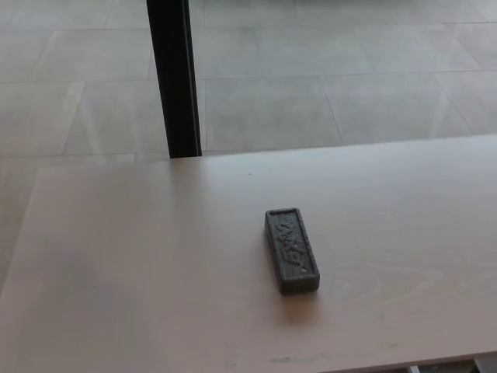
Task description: The robot uses its right hand to hold the eraser kept in the middle of the desk and use it to wipe the desk by swiping its surface twice
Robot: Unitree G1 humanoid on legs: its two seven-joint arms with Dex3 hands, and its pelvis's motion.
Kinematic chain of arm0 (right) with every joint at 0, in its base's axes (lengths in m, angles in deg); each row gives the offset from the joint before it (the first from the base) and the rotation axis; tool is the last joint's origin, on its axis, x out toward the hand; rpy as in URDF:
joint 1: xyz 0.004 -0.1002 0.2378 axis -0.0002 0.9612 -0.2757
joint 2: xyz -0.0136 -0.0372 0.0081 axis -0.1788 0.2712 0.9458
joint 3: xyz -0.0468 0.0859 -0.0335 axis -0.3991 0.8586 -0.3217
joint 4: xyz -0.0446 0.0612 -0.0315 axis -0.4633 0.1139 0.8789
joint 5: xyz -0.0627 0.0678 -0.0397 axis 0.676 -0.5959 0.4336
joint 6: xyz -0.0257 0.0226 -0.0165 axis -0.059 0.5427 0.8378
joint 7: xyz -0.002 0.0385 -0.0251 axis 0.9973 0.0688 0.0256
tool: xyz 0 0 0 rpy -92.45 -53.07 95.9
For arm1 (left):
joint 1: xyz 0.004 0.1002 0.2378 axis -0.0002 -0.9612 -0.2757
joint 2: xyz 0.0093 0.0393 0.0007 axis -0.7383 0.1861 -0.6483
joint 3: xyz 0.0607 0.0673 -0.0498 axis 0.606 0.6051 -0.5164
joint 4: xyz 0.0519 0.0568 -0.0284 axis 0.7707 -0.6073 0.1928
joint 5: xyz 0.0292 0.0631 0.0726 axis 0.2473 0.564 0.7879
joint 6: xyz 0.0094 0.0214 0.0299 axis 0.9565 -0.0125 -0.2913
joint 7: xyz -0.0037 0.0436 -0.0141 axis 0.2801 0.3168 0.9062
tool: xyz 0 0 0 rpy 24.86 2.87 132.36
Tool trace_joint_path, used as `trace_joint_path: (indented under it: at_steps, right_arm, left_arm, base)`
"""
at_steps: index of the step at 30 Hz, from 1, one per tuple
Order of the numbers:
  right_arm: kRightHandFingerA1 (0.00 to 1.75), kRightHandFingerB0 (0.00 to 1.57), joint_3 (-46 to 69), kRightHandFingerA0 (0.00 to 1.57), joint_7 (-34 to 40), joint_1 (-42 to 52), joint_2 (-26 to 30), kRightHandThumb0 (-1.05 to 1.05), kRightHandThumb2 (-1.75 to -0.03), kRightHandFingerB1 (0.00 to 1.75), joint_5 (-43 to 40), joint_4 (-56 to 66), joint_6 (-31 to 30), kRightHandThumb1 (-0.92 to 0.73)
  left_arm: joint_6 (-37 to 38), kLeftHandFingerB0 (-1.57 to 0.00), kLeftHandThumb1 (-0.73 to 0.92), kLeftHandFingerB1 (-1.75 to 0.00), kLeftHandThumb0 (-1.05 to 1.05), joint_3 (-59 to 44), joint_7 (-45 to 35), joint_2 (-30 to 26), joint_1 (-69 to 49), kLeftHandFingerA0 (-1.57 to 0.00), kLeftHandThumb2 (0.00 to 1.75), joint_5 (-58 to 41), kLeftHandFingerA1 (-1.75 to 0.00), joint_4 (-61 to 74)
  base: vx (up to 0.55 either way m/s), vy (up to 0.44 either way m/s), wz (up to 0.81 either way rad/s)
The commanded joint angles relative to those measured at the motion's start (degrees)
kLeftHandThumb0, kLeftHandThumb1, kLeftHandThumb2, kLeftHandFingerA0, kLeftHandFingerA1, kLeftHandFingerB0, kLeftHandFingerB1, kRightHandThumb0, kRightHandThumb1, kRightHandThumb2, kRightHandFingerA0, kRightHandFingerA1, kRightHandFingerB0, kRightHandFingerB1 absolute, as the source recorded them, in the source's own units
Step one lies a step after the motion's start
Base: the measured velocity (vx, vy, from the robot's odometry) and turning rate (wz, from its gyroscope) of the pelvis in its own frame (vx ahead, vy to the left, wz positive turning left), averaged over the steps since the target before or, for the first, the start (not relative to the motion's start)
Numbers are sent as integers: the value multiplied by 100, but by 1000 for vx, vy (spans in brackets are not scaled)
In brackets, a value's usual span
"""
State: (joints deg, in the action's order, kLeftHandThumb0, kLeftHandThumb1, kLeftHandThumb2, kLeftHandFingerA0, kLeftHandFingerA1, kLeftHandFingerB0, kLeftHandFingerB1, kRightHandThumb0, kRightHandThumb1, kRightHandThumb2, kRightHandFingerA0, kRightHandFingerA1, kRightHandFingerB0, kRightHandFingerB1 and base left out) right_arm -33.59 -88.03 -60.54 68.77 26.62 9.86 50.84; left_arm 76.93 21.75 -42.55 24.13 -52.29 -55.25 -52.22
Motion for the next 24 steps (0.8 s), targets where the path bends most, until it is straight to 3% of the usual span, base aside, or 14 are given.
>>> trace_joint_path:
  at_steps: [1, 6, 7, 11, 13, 15, 16, 17, 18, 19, 20, 22, 23, 24]
  right_arm:
    - [87, 49, 1566, 81, -21, -352, 441, -57, -68, 89, -1698, 280, 648, -62]
    - [76, 51, 1799, 85, 355, -1153, 797, -63, -65, 83, -1697, 1218, 189, -69]
    - [70, 58, 1755, 95, 514, -1389, 779, -64, -66, 74, -1715, 1840, -62, -66]
    - [68, 69, 1485, 92, 565, -2014, 761, -50, -70, 65, -1728, 3006, -578, -62]
    - [62, 102, 998, 107, 796, -2640, 611, -37, -85, 54, -1457, 3634, -809, -46]
    - [63, 106, 514, 105, 585, -2875, 360, -40, -77, 57, -1329, 4193, -828, -57]
    - [69, 99, 292, 101, 346, -2913, 219, -37, -74, 59, -1434, 4504, -833, -63]
    - [88, 80, -238, 94, 371, -3006, -50, -24, -64, 66, -1378, 5218, -1173, -81]
    - [88, 80, -291, 94, 385, -3018, -81, -24, -64, 66, -1368, 5317, -1235, -81]
    - [128, 73, -651, 85, 456, -3175, -248, -10, -69, 82, -1267, 5663, -1426, -84]
    - [128, 73, -798, 85, 492, -3229, -320, -10, -69, 82, -1225, 5838, -1527, -84]
    - [174, 83, -1412, 92, 366, -3589, -603, 0, -98, 127, -1016, 6067, -1516, -66]
    - [141, 85, -1551, 119, 321, -3651, -677, 1, -117, 113, -965, 6107, -1498, -64]
    - [141, 85, -1657, 119, 315, -3697, -752, 1, -117, 113, -935, 6156, -1505, -64]
  left_arm:
    - [492, -48, 78, -80, -62, -978, -339, -298, 235, -53, 62, -1103, -100, -267]
    - [547, -50, 78, -84, -65, -1113, -377, -255, 238, -54, 62, -1071, -100, -292]
    - [490, -47, 78, -82, -63, -1149, -406, -244, 245, -49, 63, -1101, -99, -272]
    - [503, -48, 79, -82, -62, -1209, -440, -235, 267, -48, 62, -1091, -100, -317]
    - [458, -41, 79, -73, -64, -1163, -430, -286, 296, -46, 64, -1024, -94, -364]
    - [459, -43, 80, -78, -62, -1174, -350, -255, 305, -48, 63, -1013, -100, -299]
    - [514, -41, 81, -78, -62, -1188, -425, -245, 311, -45, 64, -1034, -100, -339]
    - [593, -46, 81, -87, -65, -1210, -523, -275, 356, -46, 63, -1056, -102, -485]
    - [600, -46, 81, -87, -65, -1209, -532, -278, 369, -46, 63, -1059, -102, -504]
    - [604, -47, 81, -83, -65, -1159, -509, -279, 352, -46, 63, -1008, -100, -479]
    - [606, -47, 81, -83, -65, -1132, -501, -280, 348, -46, 63, -984, -100, -472]
    - [625, -45, 81, -76, -65, -1095, -478, -292, 372, -47, 63, -947, -98, -502]
    - [633, -44, 81, -75, -65, -1085, -479, -291, 368, -47, 63, -939, -98, -509]
    - [635, -44, 81, -75, -65, -1081, -500, -287, 362, -47, 63, -941, -98, -521]
  base:
    - [0, 0, 0]
    - [0, 0, 0]
    - [0, 0, 0]
    - [0, 0, 0]
    - [0, 0, 0]
    - [0, 0, 0]
    - [0, 0, 0]
    - [0, 0, 0]
    - [0, 0, 0]
    - [0, 0, 0]
    - [0, 0, 0]
    - [0, 0, 0]
    - [0, 0, 0]
    - [0, 0, 0]
